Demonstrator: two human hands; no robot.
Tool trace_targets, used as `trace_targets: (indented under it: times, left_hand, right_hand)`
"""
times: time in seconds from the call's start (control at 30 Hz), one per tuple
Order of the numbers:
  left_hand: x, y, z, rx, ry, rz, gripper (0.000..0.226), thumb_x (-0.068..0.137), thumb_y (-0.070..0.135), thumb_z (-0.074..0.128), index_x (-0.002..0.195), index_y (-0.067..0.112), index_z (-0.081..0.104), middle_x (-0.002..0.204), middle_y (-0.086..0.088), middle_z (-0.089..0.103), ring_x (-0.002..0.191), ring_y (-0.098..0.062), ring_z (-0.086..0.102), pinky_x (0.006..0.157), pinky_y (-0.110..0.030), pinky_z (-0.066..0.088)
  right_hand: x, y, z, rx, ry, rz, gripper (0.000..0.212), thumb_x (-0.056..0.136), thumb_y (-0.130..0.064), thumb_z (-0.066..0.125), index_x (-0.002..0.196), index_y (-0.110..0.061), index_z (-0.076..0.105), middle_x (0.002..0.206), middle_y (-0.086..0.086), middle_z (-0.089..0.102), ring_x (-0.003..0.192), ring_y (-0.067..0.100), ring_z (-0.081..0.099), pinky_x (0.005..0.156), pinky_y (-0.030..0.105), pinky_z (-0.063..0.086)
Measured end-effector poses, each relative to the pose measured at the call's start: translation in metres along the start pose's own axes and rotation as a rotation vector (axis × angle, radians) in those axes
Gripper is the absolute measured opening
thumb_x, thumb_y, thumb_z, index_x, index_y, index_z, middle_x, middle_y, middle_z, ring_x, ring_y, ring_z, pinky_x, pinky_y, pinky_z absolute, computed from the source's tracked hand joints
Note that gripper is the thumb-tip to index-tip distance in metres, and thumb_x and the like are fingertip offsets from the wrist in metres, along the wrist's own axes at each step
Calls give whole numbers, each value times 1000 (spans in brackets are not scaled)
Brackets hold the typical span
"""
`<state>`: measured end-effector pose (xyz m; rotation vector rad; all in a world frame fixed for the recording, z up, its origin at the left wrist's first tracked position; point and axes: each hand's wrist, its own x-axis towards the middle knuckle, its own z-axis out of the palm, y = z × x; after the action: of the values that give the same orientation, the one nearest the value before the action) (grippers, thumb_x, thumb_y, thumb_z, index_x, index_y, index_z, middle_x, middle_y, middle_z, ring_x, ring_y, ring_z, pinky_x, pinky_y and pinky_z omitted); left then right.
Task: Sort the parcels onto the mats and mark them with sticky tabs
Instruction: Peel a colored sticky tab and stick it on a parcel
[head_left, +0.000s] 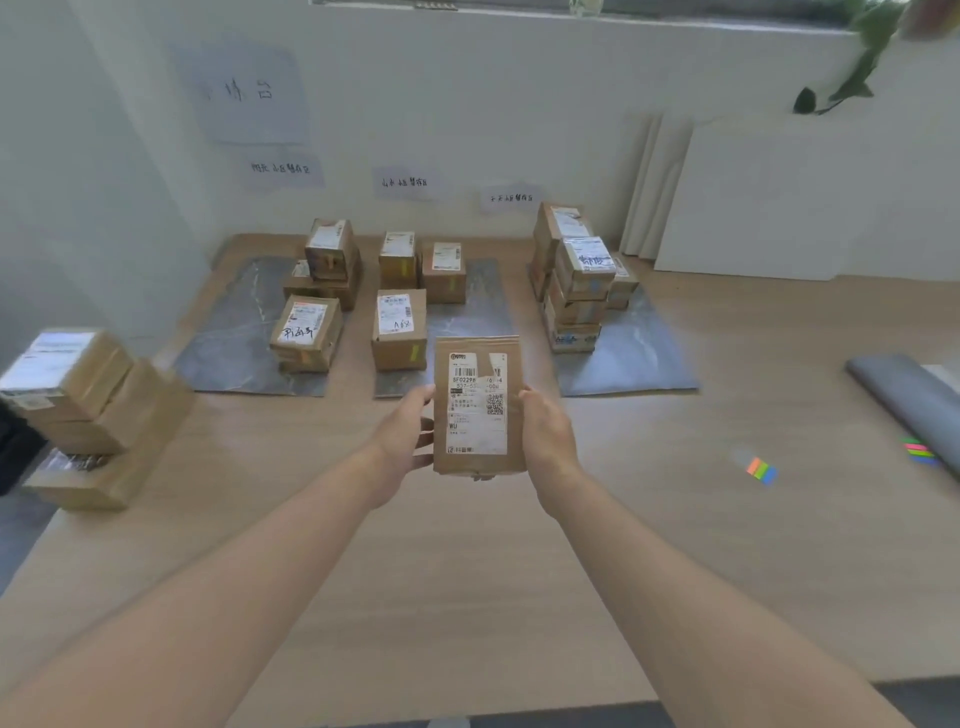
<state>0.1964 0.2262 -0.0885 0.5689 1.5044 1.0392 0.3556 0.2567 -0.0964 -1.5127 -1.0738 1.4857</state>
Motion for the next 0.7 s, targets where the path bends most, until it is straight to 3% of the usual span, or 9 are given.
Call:
trace_targets:
  times: [0.03, 0.1, 0.23, 0.37, 0.47, 0.5, 0.6, 0.7]
  left_hand:
    - [10, -1, 4, -7, -8, -17, 28, 101, 44, 43, 104, 26, 64, 90, -5, 62, 89, -22, 64, 86, -40, 51]
    - [29, -5, 11, -19, -22, -46, 26, 100, 43, 44, 108, 25, 62, 89, -5, 62, 89, -22, 64, 89, -41, 52]
    - [62, -16, 24, -21, -31, -115, 24, 100, 41, 44, 105, 25, 62, 91, -6, 63, 91, -23, 64, 97, -44, 51]
    - [85, -36, 33, -16, -25, -190, 25, 98, 41, 44, 103, 25, 64, 91, -7, 62, 89, -22, 64, 95, -41, 51]
    - [100, -52, 38, -9, -10, -229, 23, 98, 39, 46, 101, 26, 65, 86, -5, 62, 82, -20, 64, 86, -35, 52]
    - [103, -58, 39, -12, -4, -243, 23, 98, 39, 46, 101, 26, 65, 85, -4, 63, 81, -19, 64, 87, -36, 52]
    - [115, -76, 41, -5, 15, -280, 28, 98, 41, 43, 102, 27, 67, 89, -4, 66, 84, -20, 66, 97, -41, 52]
    - [123, -89, 44, 8, 39, -312, 27, 99, 43, 42, 100, 29, 66, 90, -4, 66, 84, -19, 66, 95, -39, 52]
  right_hand:
    - [9, 5, -1, -15, 10, 6, 37, 92, -39, 40, 101, -30, 75, 97, -3, 78, 92, 24, 74, 72, 54, 63]
    - [27, 12, -4, -48, 12, 21, 39, 88, -40, 39, 101, -35, 74, 96, -7, 78, 96, 23, 73, 82, 55, 61]
    - [57, 27, -13, -100, 19, 81, 33, 101, -30, 38, 101, -34, 71, 93, -11, 75, 94, 16, 70, 70, 28, 58]
    - [83, 56, -18, -136, -2, 161, 34, 98, -33, 38, 105, -39, 71, 100, -16, 75, 103, 13, 69, 91, 36, 55]
    - [100, 72, -22, -179, -22, 220, 29, 99, -34, 43, 106, -42, 71, 93, -22, 74, 97, 5, 68, 78, 27, 51]
    - [104, 78, -22, -197, -35, 237, 29, 98, -37, 44, 110, -43, 69, 98, -24, 73, 100, 4, 66, 80, 26, 49]
    - [122, 105, -24, -245, -51, 309, 44, 88, -55, 44, 129, -49, 60, 133, -22, 62, 125, 11, 57, 107, 36, 45]
    - [135, 134, -28, -268, -96, 339, 39, 90, -53, 45, 125, -51, 62, 128, -24, 65, 123, 8, 58, 107, 37, 45]
